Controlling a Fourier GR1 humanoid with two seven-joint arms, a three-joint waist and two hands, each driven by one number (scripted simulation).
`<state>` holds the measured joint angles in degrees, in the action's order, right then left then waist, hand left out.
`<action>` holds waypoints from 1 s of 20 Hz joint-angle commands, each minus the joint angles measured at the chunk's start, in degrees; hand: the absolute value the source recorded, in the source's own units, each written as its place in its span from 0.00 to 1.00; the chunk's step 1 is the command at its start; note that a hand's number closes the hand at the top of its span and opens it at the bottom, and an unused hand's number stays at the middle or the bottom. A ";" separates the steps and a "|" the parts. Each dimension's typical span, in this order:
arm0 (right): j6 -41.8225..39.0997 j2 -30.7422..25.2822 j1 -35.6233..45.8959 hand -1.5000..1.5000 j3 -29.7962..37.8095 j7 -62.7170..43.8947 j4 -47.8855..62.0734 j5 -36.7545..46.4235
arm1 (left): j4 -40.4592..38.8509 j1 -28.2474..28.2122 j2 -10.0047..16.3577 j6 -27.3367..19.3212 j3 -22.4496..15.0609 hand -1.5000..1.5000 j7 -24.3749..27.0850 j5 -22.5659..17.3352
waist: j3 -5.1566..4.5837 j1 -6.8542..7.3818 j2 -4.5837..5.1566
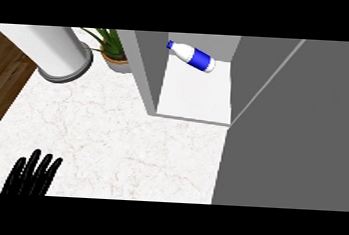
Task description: Pick up the bottled water, place it into the cabinet and close the cabinet
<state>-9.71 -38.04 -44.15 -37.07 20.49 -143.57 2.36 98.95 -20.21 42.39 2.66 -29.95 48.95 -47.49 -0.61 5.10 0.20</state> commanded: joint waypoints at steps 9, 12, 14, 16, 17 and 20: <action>-5.46 0.14 22.12 1.00 -6.85 -19.21 -2.75 1.54 | 0.16 -3.18 7.62 8.20 5.18 0.00 1.61 -3.10 | -0.31 3.66 1.07; -4.88 2.11 25.87 1.00 -7.53 -21.02 0.16 0.66 | 0.91 -3.57 8.61 8.46 6.04 0.00 2.04 -2.96 | -0.39 4.89 1.06; -4.45 3.60 28.14 1.00 -7.41 -22.86 1.46 -1.12 | 0.84 -3.73 8.84 9.74 5.53 0.00 2.21 -2.58 | -0.47 5.33 1.42; -3.19 6.08 29.40 1.00 -8.57 -24.37 2.22 -1.90 | 0.16 -3.79 9.62 10.85 6.43 0.00 2.19 -3.52 | -0.50 4.81 1.35; -3.65 6.31 31.02 1.00 -7.92 -25.13 3.18 -2.67 | -0.39 -2.60 9.61 10.90 7.35 0.00 2.78 -3.17 | -0.56 5.20 1.74; -2.41 8.86 32.30 1.00 -8.03 -27.19 4.55 -4.01 | -0.29 -3.66 10.50 11.82 7.33 0.00 2.63 -3.27 | -0.50 5.44 1.71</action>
<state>-13.45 -33.63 -15.53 -40.36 0.75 -141.92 -0.47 98.98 -23.72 51.82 12.99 -23.53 51.14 -50.43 -1.14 10.19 1.66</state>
